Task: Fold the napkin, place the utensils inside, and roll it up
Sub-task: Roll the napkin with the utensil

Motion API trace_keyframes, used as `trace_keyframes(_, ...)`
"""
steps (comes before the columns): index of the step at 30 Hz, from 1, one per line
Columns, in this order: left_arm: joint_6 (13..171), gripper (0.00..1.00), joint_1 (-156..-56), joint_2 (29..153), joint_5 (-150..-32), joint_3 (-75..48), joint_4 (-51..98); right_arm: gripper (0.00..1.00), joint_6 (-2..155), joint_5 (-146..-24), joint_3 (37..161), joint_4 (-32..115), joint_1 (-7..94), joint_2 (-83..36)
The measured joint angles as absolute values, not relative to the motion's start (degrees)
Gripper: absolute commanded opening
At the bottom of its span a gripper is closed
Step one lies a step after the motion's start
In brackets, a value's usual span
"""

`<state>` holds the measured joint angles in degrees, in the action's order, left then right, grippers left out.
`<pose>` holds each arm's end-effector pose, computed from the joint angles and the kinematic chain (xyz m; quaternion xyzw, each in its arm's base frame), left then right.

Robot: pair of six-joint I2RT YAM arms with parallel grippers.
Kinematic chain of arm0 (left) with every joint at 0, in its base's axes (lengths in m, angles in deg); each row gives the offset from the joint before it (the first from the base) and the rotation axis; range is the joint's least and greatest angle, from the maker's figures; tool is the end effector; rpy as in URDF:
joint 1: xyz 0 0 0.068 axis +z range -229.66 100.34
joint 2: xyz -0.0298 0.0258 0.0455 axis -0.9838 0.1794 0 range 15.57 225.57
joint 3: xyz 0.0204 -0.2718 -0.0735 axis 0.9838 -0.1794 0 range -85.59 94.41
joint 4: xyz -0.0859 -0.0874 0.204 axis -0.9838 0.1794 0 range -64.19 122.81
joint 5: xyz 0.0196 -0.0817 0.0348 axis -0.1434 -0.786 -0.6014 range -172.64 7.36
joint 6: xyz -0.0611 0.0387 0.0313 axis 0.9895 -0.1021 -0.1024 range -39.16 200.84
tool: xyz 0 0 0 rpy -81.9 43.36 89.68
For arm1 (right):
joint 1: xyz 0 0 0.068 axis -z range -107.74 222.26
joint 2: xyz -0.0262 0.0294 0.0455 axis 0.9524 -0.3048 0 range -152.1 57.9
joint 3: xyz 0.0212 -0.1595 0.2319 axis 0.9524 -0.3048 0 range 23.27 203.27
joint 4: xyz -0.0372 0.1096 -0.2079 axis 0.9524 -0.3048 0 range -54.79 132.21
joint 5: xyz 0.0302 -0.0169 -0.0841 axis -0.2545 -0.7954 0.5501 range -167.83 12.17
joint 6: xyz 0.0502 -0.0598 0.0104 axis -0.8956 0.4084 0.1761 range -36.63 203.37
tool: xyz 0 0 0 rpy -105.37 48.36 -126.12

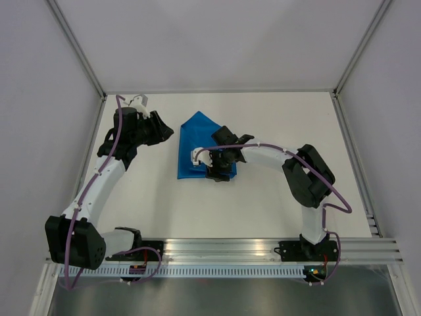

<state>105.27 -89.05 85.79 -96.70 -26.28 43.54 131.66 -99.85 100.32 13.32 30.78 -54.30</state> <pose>0.2707 -0.0614 0.3215 -0.0498 0.8544 -0.2481 0.4539 0.2811 0.2822 0.1667 -0.7054 0.6474 0.1727 0.2312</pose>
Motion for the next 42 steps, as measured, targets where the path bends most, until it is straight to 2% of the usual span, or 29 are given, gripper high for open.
trace_keyframes(14, 104.98, 0.51, -89.05, 85.79, -96.68, -26.28, 43.39, 0.77, 134.61, -107.37, 107.14, 6.63, 32.88, -56.23)
trace_keyframes(26, 104.65, 0.51, -89.07, 85.92, -96.66, -26.28, 43.24, 0.67, 132.14, -106.67, 108.06, 8.54, 32.88, -59.66)
trace_keyframes(31, 104.63, 0.50, -89.05, 86.03, -96.37, -26.28, 43.21, 0.57, 131.10, -104.68, 106.07, 11.57, 32.88, -60.05)
trace_keyframes(42, 104.68, 0.42, -89.07, 81.79, -91.21, -28.66, 42.21, 0.55, 129.83, -103.19, 102.73, 15.90, 32.49, -58.98)
